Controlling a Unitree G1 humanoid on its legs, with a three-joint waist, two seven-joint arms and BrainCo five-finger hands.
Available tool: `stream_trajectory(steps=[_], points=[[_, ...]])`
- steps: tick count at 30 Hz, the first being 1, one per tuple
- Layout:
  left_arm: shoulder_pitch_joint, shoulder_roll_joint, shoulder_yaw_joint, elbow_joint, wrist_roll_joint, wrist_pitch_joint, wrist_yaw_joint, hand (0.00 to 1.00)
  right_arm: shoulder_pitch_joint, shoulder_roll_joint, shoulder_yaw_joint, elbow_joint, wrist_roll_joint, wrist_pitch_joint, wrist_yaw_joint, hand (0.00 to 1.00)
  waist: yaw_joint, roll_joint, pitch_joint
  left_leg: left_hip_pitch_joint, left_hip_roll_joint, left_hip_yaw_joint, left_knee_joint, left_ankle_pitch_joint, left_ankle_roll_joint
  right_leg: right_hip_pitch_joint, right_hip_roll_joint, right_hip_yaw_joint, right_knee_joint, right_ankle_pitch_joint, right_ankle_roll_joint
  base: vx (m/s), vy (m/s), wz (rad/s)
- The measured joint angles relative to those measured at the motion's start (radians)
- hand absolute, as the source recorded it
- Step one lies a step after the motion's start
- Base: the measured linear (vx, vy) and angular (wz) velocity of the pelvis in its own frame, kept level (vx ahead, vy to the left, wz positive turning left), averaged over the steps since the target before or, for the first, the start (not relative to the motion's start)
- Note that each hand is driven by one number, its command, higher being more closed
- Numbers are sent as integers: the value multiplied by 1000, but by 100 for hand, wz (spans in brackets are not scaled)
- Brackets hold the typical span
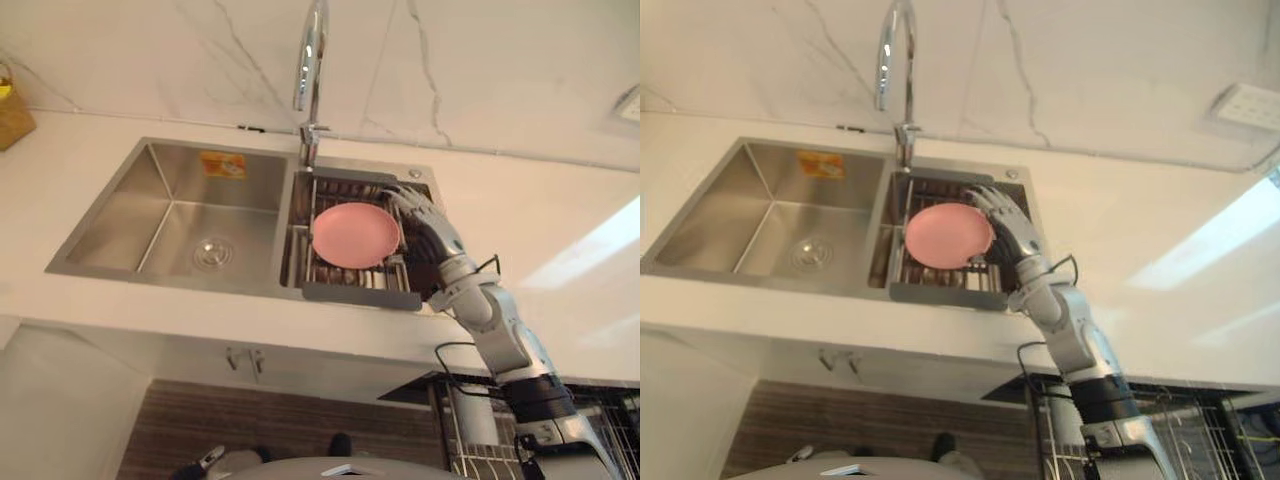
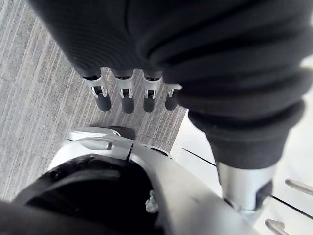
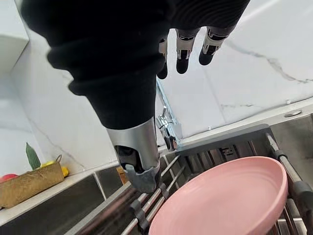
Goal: Walk over to the sink, pick up the cup, carry it to the dishwasher, place the cup inside the dishwasher, then close the dishwasher door
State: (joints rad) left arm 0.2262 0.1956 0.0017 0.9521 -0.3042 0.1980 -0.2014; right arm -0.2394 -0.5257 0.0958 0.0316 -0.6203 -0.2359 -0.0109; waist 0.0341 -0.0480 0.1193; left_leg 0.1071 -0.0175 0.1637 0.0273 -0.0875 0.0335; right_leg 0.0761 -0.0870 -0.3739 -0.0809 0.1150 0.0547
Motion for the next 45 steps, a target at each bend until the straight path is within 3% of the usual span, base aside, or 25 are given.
stream_trajectory(steps=[10,21,31,36,45], points=[[27,3,5,-20,-48,-1,-17,0,-75,-69,122,187,-68,-28,-17,0,16,-2,-3,3,-9,-28,-48,37,-6,5,-8,-26,-6,2,-3,-56,23,10],[31,6,-2,-29,-57,-2,-22,0,-121,-69,173,361,-135,0,-7,0,20,0,-4,0,-10,-50,-55,59,-6,1,-9,-49,-6,6,-8,5,7,5],[34,5,-3,-39,-66,-2,-24,0,-122,-33,177,465,-373,59,-216,0,34,1,-4,-1,-10,-81,-78,76,-18,12,-9,-77,-7,1,-11,-7,11,9],[34,3,-3,-39,-70,-1,-24,0,-124,-33,187,511,-416,79,-256,0,45,4,-4,-3,-10,-85,-82,80,-21,12,-8,-82,-7,-3,-9,4,5,1],[40,4,-4,-39,-87,-1,-26,0,-144,-36,218,546,-448,88,-253,0,41,4,-4,-3,-12,-107,-83,86,-21,20,-10,-107,-7,-4,-9,25,28,6]])
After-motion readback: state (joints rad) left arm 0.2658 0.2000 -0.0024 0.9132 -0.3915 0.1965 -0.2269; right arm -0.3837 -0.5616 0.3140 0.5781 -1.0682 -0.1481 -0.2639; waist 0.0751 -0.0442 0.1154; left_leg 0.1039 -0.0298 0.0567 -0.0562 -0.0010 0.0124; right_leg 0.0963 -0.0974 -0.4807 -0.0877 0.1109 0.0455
